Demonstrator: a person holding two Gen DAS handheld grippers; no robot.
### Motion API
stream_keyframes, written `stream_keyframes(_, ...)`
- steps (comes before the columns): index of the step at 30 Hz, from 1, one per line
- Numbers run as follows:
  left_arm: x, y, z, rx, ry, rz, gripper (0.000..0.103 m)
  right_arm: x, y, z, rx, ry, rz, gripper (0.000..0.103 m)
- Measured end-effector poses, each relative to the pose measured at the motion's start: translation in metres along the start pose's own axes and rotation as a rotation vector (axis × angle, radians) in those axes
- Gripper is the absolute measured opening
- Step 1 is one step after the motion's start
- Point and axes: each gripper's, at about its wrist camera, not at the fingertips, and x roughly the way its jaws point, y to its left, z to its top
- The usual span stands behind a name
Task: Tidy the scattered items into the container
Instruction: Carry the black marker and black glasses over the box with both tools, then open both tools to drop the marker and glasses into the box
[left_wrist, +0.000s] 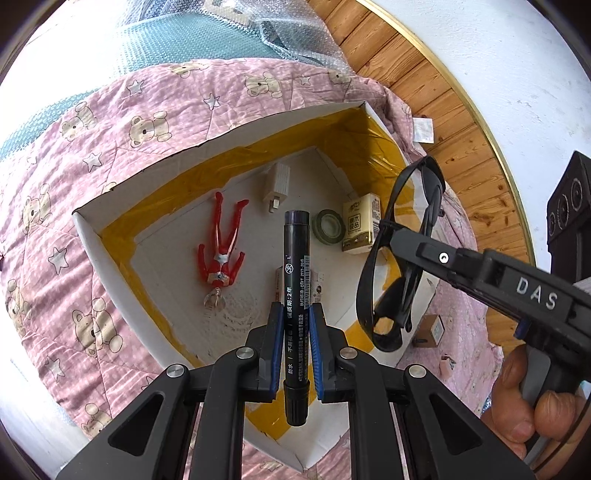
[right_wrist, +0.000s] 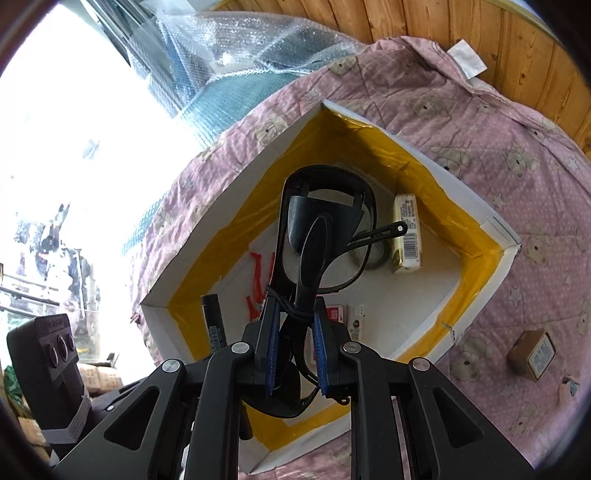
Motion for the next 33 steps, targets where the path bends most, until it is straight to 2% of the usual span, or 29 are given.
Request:
stream_keyframes(21, 0.036, 0.014, 0.011, -0.038, 0.066, 0.014, 0.014, 0.047, 0.0, 0.041, -0.031, 0.047, -0.008, 0.019)
stream_keyframes(23, 0.04, 0.015, 0.011, -0.038, 0.078, 0.016, 0.015, 0.056, -0.001, 0.044, -0.046, 0.055, -0.015, 0.022)
stream_keyframes(26, 0.043, 0.015, 0.013, -0.042, 0.086, 0.013, 0.021, 0.067, -0.005, 0.044, -0.047, 0.068, -0.02, 0.04)
stream_keyframes(29, 0.041, 0.015, 0.014, -0.043, 0.084, 0.015, 0.025, 0.069, -0.01, 0.039, -0.032, 0.083, -0.003, 0.04)
stream_keyframes(33, 0.04, 0.014, 0.015, -0.045, 0.081, 0.017, 0.025, 0.066, -0.02, 0.031, 0.003, 0.091, 0.003, 0.04)
